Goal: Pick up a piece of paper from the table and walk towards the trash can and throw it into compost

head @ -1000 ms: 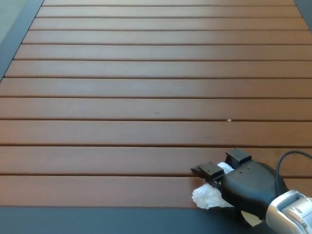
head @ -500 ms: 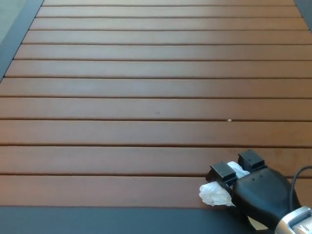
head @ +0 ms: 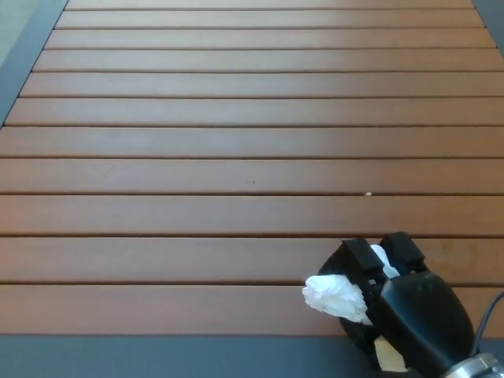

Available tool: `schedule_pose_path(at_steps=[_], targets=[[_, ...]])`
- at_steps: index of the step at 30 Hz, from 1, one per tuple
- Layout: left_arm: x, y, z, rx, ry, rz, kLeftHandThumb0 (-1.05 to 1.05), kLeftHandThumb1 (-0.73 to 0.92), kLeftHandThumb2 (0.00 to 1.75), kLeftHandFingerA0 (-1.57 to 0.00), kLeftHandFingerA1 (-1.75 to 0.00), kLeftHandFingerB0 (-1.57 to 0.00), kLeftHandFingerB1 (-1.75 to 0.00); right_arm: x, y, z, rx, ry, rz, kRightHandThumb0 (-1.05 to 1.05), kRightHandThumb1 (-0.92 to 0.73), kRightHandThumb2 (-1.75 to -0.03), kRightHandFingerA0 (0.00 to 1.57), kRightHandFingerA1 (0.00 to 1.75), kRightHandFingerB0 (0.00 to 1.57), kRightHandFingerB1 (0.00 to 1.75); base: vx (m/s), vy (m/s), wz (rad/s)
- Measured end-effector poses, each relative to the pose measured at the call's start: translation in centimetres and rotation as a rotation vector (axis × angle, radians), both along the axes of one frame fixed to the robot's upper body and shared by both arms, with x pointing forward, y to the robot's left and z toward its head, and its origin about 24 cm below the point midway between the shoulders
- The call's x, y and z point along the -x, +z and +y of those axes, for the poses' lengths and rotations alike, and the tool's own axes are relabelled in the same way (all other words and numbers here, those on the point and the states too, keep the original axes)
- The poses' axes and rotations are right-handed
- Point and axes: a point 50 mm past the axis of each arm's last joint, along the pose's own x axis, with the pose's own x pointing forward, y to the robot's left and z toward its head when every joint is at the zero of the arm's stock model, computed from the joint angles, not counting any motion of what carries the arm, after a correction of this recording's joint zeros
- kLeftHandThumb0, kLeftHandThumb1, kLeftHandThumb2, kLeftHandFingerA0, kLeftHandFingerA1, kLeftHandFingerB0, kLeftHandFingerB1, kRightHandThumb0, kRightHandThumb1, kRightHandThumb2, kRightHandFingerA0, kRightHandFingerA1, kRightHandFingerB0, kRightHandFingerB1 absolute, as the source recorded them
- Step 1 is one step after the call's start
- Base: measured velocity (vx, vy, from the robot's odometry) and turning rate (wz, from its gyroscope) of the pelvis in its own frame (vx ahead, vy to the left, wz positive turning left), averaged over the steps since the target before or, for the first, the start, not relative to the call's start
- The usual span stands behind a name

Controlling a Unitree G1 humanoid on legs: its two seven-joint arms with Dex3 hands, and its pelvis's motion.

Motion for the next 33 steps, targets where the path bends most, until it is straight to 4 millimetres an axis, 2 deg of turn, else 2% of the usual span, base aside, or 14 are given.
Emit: schedule_pose_path(at_steps=[3, 4, 7, 10, 11, 12, 13, 18, 22, 23, 25, 26, 32, 33], targets=[[0.0, 0.0, 0.0, 0.002, -0.002, 0.002, -0.03, 0.59, 0.93, -0.89, -0.96, -0.85, -0.81, 0.8, 0.5, 1.4, -0.113, 0.021, 0.023, -0.27, -0.53, -1.29, 0.93, 1.75, 0.68, 1.68, 0.00, 0.000, 0.00], [0.0, 0.0, -0.1, 0.002, -0.002, 0.003, -0.03, 0.63, 0.87, -0.93, -0.95, -0.86, -0.80, 1.0, 0.6, 1.7, -0.142, 0.029, 0.032, -0.27, -0.53, -1.30, 0.94, 1.75, 0.71, 1.66, 0.00, 0.000, 0.00], [0.0, -0.1, -0.1, 0.005, -0.006, 0.005, -0.06, 0.64, 0.84, -0.90, -0.93, -0.84, -0.80, 2.3, 1.2, 3.2, -0.264, 0.069, 0.072, -0.29, -0.56, -1.25, 0.92, 1.75, 0.69, 1.68, 0.00, 0.000, 0.00], [0.0, -0.1, -0.2, 0.007, -0.008, 0.007, -0.04, 0.63, 0.89, -0.90, -0.94, -0.85, -0.80, 3.6, 1.6, 4.1, -0.343, 0.104, 0.112, -0.29, -0.56, -1.25, 0.92, 1.75, 0.69, 1.68, 0.00, 0.000, 0.00], [0.0, -0.1, -0.2, 0.007, -0.009, 0.007, -0.03, 0.60, 0.90, -0.90, -0.97, -0.86, -0.82, 4.1, 1.8, 4.5, -0.373, 0.120, 0.128, -0.29, -0.58, -1.21, 0.92, 1.75, 0.75, 1.60, 0.00, 0.000, 0.00], [0.0, -0.1, -0.2, 0.008, -0.010, 0.008, -0.03, 0.60, 0.90, -0.90, -0.97, -0.86, -0.82, 4.5, 1.9, 4.7, -0.398, 0.131, 0.142, -0.29, -0.58, -1.21, 0.92, 1.75, 0.75, 1.60, 0.00, 0.000, 0.00], [0.0, -0.1, -0.2, 0.008, -0.010, 0.008, -0.07, 0.61, 0.82, -0.87, -0.95, -0.85, -0.81, 4.7, 2.0, 4.9, -0.416, 0.139, 0.151, -0.30, -0.61, -1.19, 0.95, 1.75, 0.76, 1.59, 0.00, 0.000, 0.00], [0.0, -0.2, -0.3, 0.011, -0.013, 0.013, -0.02, 0.62, 0.84, -0.92, -0.98, -0.86, -0.82, 7.0, 2.8, 6.0, -0.549, 0.201, 0.231, -0.30, -0.62, -1.14, 0.93, 1.75, 0.76, 1.56, 0.00, 0.000, 0.00], [0.0, -0.3, -0.3, 0.013, -0.016, 0.015, -0.02, 0.62, 0.84, -0.92, -0.98, -0.86, -0.82, 8.2, 3.2, 6.0, -0.608, 0.229, 0.292, -0.30, -0.62, -1.14, 0.93, 1.75, 0.76, 1.56, 0.00, 0.000, 0.00], [0.1, -0.3, -0.3, 0.013, -0.016, 0.016, -0.03, 0.62, 0.86, -0.91, -0.97, -0.86, -0.80, 8.4, 3.2, 5.9, -0.619, 0.233, 0.306, -0.28, -0.57, -1.14, 0.93, 1.75, 0.82, 1.54, 0.00, 0.000, 0.00], [0.0, -0.3, -0.4, 0.013, -0.016, 0.016, -0.03, 0.62, 0.86, -0.91, -0.97, -0.86, -0.80, 8.6, 3.3, 5.8, -0.629, 0.238, 0.321, -0.28, -0.57, -1.14, 0.93, 1.75, 0.82, 1.54, 0.00, 0.000, 0.00], [0.1, -0.3, -0.4, 0.014, -0.016, 0.017, -0.07, 0.65, 0.77, -0.92, -0.97, -0.86, -0.80, 9.0, 3.3, 5.7, -0.644, 0.246, 0.345, -0.25, -0.58, -1.14, 0.93, 1.75, 0.85, 1.27, 0.00, 0.000, 0.00], [0.0, -0.3, -0.4, 0.014, -0.017, 0.016, -0.08, 0.65, 0.73, -0.92, -0.96, -0.86, -0.80, 9.5, 3.5, 5.3, -0.674, 0.270, 0.413, -0.26, -0.59, -1.12, 0.95, 1.75, 0.84, 1.32, 0.00, 0.000, 0.00], [0.0, -0.3, -0.4, 0.014, -0.017, 0.016, -0.04, 0.64, 0.80, -0.92, -0.95, -0.84, -0.79, 9.7, 3.6, 5.1, -0.683, 0.282, 0.443, -0.25, -0.65, -1.00, 0.97, 1.75, 0.85, 1.30, 0.00, 0.000, 0.00]])
